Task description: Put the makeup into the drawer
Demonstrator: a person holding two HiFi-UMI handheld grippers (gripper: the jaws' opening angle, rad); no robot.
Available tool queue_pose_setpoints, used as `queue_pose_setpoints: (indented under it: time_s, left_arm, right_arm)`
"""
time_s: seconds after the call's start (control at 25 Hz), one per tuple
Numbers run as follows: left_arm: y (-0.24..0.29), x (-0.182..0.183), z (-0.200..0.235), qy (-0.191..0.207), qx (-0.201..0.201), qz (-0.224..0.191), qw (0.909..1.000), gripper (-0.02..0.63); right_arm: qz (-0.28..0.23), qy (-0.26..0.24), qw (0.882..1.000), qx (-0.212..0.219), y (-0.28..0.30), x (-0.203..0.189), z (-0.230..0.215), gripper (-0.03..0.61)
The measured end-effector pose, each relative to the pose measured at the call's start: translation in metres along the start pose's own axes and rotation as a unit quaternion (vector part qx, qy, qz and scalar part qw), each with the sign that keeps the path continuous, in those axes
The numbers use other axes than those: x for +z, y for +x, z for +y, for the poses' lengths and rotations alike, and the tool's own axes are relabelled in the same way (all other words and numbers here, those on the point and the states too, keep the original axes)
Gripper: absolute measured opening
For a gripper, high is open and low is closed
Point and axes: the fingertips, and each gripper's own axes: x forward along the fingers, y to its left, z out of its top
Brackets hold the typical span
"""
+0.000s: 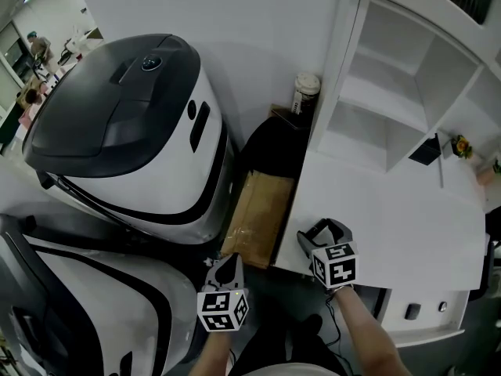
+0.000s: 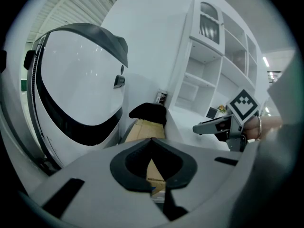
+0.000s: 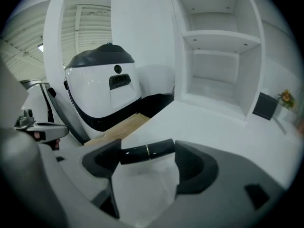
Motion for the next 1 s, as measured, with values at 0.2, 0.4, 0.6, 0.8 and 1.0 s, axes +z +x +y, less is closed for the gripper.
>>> queue_pose_setpoints:
  time_s: [0.2,0.4,0.6,0.8,1.0]
  left_arm:
    - [0.003,0.003,-0.022,0.015,-0.024,0.000,0.9996,0.002]
    - [0.010,0.006,-0.061,0.040,-0.065,0.002,0.9971,0.002]
    - [0.016,0.002,-0.115,0.068,-0.120,0.011,0.9904,0.002]
    - [0.020,-0.009,-0.179,0.097,-0.181,0.021,0.9785,0.002]
    - [0.018,-0.026,-0.237,0.125,-0.231,0.035,0.9643,0.002]
  right_arm:
    - [-0.017,0.023,1.000,-0.005,-0.033,-0.002,-0.007,0.350]
    - [-0.044,0.058,0.997,-0.032,-0.077,-0.008,-0.027,0.350]
    - [-0.068,0.110,0.989,-0.077,-0.129,-0.032,-0.062,0.350]
    - [-0.080,0.161,0.974,-0.140,-0.190,-0.073,-0.102,0.350]
    - [-0.082,0.216,0.953,-0.195,-0.244,-0.127,-0.138,0.350]
